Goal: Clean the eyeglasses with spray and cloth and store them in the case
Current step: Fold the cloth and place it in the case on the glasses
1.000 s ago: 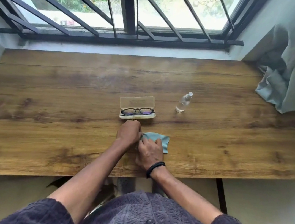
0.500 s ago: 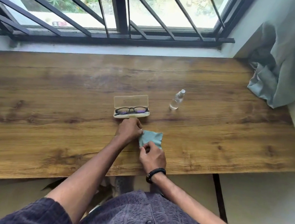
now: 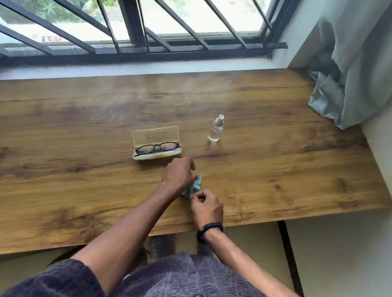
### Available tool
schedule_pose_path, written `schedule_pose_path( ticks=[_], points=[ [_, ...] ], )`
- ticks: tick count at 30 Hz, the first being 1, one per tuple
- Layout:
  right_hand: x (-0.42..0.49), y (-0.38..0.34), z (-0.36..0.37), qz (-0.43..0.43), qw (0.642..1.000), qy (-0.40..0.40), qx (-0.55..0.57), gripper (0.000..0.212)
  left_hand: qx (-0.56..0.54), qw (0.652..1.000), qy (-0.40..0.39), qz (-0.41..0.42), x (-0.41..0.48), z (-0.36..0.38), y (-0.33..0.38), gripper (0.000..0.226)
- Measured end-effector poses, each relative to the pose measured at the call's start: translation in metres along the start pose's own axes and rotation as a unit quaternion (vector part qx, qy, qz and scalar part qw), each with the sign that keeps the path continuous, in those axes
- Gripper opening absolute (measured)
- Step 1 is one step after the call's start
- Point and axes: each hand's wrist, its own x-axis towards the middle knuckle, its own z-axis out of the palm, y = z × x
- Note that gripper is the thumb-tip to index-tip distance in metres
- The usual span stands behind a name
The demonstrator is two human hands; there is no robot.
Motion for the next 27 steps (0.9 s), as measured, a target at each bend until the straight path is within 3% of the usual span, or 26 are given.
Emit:
schedule_pose_path(
  ticks=[16, 21, 27],
  points=[
    [0.017, 0.017, -0.017, 0.03, 0.999, 0.002, -0.03, 0.015, -0.003, 1.0, -0.01, 0.005, 0.006, 0.017, 0.013, 0.021],
    [0.02, 0.02, -0.018, 0.036, 0.999, 0.001, -0.041, 0.02, -0.044, 0.997, 0.06, 0.019, 0.001, 0.016, 0.0, 0.023],
    [0.022, 0.026, -0.028, 0.003, 0.999, -0.003, -0.037, 0.006, -0.048, 0.994, 0.097, -0.007, -0.008, 0.015, -0.033, 0.013]
  ],
)
